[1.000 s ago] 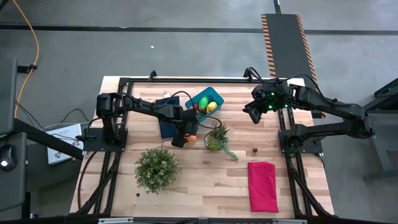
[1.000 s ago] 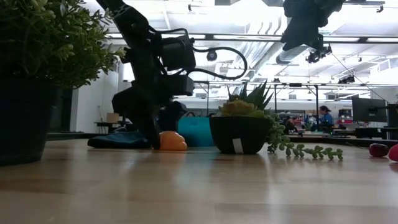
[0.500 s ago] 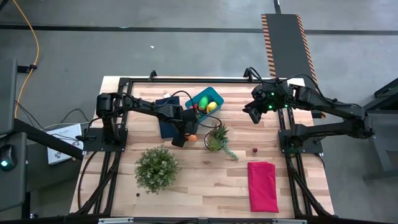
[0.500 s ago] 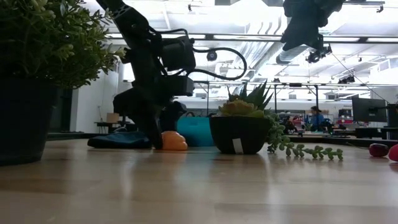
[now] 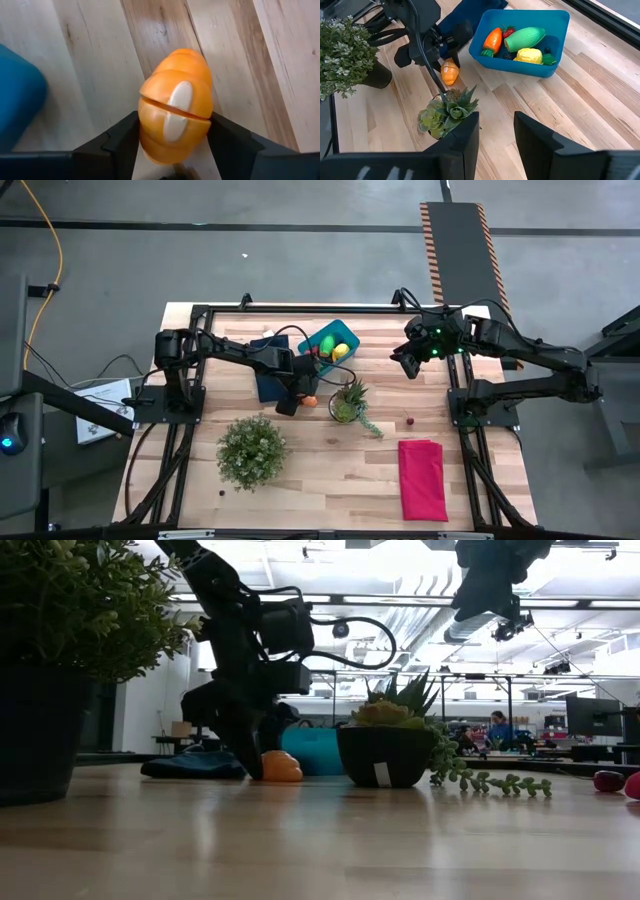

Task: Pick and placing Produce into tupperware
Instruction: Put the orange croissant into the blue bin

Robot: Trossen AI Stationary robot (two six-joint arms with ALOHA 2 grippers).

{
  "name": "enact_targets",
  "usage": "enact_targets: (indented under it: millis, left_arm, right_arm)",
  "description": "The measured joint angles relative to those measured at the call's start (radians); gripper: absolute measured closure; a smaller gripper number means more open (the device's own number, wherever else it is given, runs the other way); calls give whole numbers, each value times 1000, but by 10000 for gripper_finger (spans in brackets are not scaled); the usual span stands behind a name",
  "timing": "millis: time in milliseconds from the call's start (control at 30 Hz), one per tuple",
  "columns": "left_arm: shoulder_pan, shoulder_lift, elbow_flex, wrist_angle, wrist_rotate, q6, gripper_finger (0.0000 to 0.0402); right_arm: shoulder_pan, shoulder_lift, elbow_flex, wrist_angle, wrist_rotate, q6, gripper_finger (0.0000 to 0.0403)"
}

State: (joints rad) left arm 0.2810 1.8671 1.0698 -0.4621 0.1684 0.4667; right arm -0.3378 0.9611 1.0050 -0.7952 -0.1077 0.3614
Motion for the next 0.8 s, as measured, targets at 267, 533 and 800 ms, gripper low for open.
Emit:
enact_targets:
  millis: [267, 533, 800]
  left_arm:
    - [0, 0, 0, -2, 3, 0, 186]
    - [0, 0, 10, -21, 4, -1, 210]
    - [-1, 3, 126, -124, 6, -2, 194]
  right_arm:
    - [0, 0, 0, 0, 0, 0, 289]
    - [0, 0, 0, 0, 0, 0, 289]
    - [0, 0, 0, 0, 0, -1, 289]
